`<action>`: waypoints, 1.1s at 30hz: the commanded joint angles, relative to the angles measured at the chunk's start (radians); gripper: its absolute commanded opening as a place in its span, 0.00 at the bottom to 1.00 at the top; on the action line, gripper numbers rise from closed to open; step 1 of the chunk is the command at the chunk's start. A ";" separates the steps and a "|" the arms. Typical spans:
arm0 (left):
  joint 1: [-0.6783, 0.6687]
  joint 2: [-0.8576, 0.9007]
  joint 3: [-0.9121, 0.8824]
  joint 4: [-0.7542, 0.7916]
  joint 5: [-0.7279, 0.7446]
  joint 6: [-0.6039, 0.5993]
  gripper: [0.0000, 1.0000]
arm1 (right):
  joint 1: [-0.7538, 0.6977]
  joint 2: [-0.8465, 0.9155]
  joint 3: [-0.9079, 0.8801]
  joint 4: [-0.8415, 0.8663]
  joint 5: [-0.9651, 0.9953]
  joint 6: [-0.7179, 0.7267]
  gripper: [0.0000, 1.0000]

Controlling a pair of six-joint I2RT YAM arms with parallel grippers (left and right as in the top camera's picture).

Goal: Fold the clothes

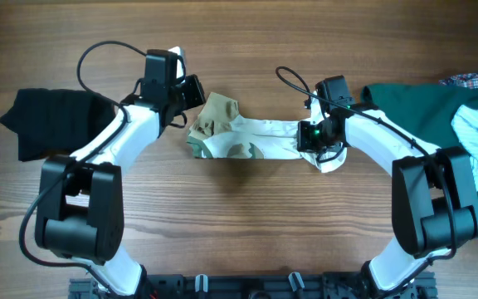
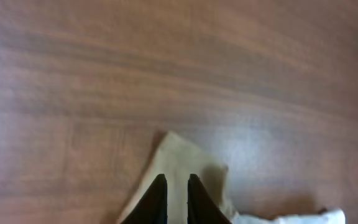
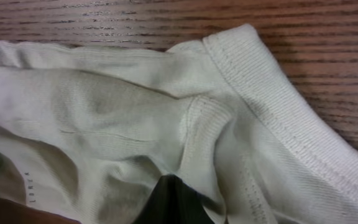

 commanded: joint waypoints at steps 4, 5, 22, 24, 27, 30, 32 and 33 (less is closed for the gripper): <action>-0.087 0.006 0.008 -0.243 0.126 0.039 0.14 | -0.002 0.033 -0.018 -0.029 0.083 -0.021 0.04; -0.101 0.006 0.007 -0.259 0.125 0.036 0.17 | -0.002 0.033 -0.018 -0.030 0.082 -0.021 0.04; -0.155 0.124 0.007 -0.267 -0.127 0.021 0.24 | -0.002 0.033 -0.018 -0.035 0.082 -0.020 0.04; -0.155 0.130 0.007 -0.257 -0.109 0.021 0.15 | -0.002 0.033 -0.018 -0.035 0.083 -0.021 0.04; -0.154 0.099 0.012 -0.237 -0.101 0.020 0.06 | -0.002 0.033 -0.018 -0.035 0.083 -0.021 0.04; -0.154 0.045 0.033 -0.251 -0.091 0.021 0.04 | -0.002 0.033 -0.018 -0.035 0.083 -0.021 0.04; -0.154 0.011 0.045 -0.251 -0.092 0.021 0.04 | -0.002 0.033 -0.018 -0.035 0.083 -0.021 0.04; -0.154 0.001 0.049 -0.248 -0.097 0.021 0.04 | -0.002 0.033 -0.018 -0.035 0.083 -0.021 0.04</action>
